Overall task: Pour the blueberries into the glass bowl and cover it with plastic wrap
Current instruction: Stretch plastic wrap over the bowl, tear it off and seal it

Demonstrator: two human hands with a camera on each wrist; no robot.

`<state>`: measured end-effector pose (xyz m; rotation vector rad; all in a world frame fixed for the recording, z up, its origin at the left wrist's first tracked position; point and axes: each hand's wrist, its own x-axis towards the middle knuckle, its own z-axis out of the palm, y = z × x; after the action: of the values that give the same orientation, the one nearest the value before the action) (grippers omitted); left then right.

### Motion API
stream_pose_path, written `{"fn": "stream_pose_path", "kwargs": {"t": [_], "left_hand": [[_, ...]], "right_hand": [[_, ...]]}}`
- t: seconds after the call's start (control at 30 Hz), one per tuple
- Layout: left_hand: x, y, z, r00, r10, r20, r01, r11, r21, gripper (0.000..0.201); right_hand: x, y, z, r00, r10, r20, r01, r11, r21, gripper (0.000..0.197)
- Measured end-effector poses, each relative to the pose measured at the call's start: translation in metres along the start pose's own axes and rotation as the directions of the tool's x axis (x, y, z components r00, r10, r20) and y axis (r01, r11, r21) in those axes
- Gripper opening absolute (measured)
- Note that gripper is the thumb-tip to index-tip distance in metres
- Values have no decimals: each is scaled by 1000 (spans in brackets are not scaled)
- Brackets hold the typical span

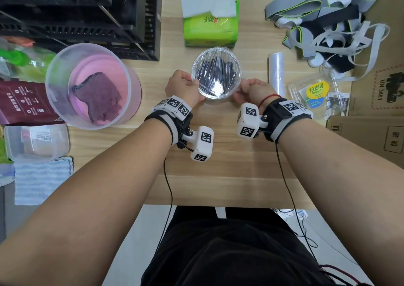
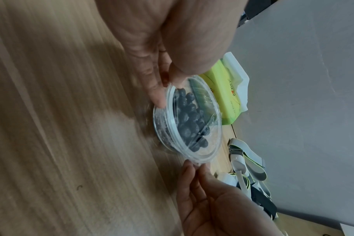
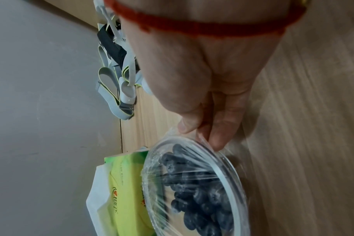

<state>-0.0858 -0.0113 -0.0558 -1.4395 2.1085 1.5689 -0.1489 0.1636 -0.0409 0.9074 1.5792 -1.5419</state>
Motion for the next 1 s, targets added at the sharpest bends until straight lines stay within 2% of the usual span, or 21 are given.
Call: {"fn": "stream_pose_path", "kwargs": {"t": [0.2, 0.33, 0.43, 0.5, 0.6, 0.7, 0.83, 0.9, 1.0], "left_hand": [[-2, 1, 0, 1000, 24, 12, -25, 999, 32, 21], [-1, 1, -1, 999, 35, 24, -36, 999, 39, 20], [-3, 2, -3, 998, 48, 32, -49, 998, 38, 23], [-6, 4, -3, 997, 56, 50, -57, 998, 15, 22], [-8, 8, -3, 995, 70, 72, -70, 997, 9, 38], [-9, 10, -7, 993, 54, 106, -57, 998, 30, 41], [-7, 17, -8, 990, 37, 133, -49, 995, 86, 27], [-5, 20, -8, 989, 49, 143, -68, 989, 132, 18], [-3, 21, -5, 985, 79, 155, -105, 981, 163, 31]], "right_hand": [[5, -1, 0, 1000, -18, 7, 18, 999, -39, 18], [6, -8, 6, 997, -52, -58, 46, 995, -90, 21], [9, -13, 9, 980, -170, -102, 149, 970, -190, 12], [12, -15, 13, 943, -316, -109, 261, 900, -348, 10], [17, -12, 14, 894, -443, -69, 334, 760, -558, 20], [22, -14, 11, 882, -468, -45, 334, 690, -643, 14], [23, -27, 9, 882, -471, 24, 319, 559, -765, 22], [21, -30, 16, 856, -507, 99, 376, 480, -792, 28], [18, -29, 31, 790, -544, 283, 521, 350, -779, 40]]}}
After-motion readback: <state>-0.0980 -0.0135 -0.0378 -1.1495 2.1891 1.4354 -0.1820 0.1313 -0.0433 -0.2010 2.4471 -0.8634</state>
